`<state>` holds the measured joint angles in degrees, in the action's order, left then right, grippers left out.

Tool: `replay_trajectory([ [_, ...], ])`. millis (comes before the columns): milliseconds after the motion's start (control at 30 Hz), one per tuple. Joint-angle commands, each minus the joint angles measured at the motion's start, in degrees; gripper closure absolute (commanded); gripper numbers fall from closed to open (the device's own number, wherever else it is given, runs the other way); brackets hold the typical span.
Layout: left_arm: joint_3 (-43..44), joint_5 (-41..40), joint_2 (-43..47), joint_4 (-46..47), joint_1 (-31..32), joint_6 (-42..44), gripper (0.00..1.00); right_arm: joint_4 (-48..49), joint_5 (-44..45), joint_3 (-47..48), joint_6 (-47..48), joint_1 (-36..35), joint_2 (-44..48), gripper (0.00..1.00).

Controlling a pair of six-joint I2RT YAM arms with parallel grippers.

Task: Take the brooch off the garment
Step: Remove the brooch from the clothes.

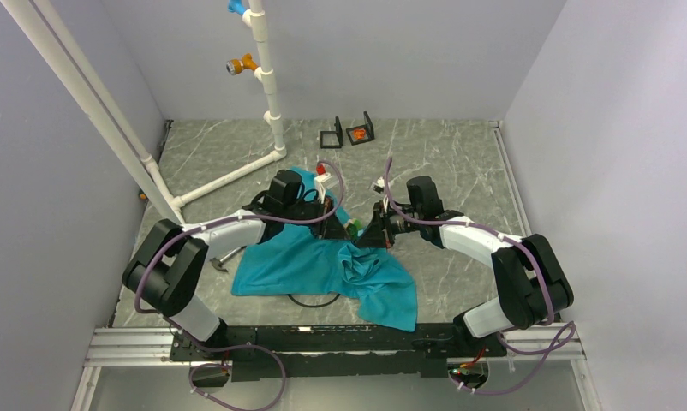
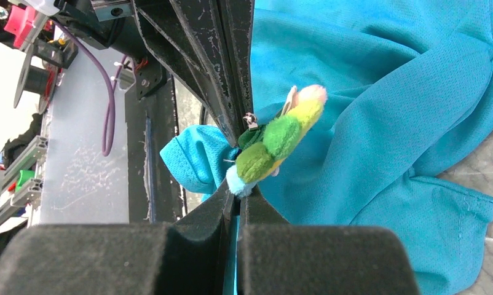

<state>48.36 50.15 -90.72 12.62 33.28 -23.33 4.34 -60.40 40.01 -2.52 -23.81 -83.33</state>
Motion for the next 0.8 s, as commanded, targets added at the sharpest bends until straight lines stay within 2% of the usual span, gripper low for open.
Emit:
replay_trajectory([
  [0, 1.82, 0.29, 3.17, 4.69, -0.97, -1.65, 1.0, -0.11, -0.92, 0.21, 2.0, -0.58, 0.58, 1.0],
  [133, 1.79, 0.37, 3.26, 5.5, -1.02, -2.14, 1.0, -1.02, -0.95, 0.73, 2.01, -0.97, 0.42, 1.0],
  [233, 1.39, -0.11, 3.59, 4.75, -1.19, -1.36, 1.0, -2.27, -0.66, 1.91, 3.76, -0.97, 0.64, 0.9],
  [267, 1.2, -0.32, 3.78, 4.82, -1.26, -1.24, 1.0, -2.18, -0.38, 1.99, 3.51, -0.93, 0.75, 0.81],
  [333, 0.75, -0.4, 4.01, 5.05, -1.28, -0.99, 1.0, -2.02, -0.12, 2.4, 2.65, -0.69, 1.24, 0.55],
  [367, 0.57, -0.53, 4.09, 5.12, -1.28, -0.79, 1.0, -1.85, -0.04, 2.63, 1.87, -0.4, 1.43, 0.5],
  [633, 0.33, -0.58, 4.14, 5.15, -1.28, -0.62, 1.0, 4.28, -2.33, 3.42, -6.1, 1.98, 2.17, 0.38],
  [767, 0.36, -0.76, 3.98, 4.52, -1.2, -0.38, 1.0, 0.0, -0.5, 6.61, -3.87, 2.37, 2.26, 0.35],
])
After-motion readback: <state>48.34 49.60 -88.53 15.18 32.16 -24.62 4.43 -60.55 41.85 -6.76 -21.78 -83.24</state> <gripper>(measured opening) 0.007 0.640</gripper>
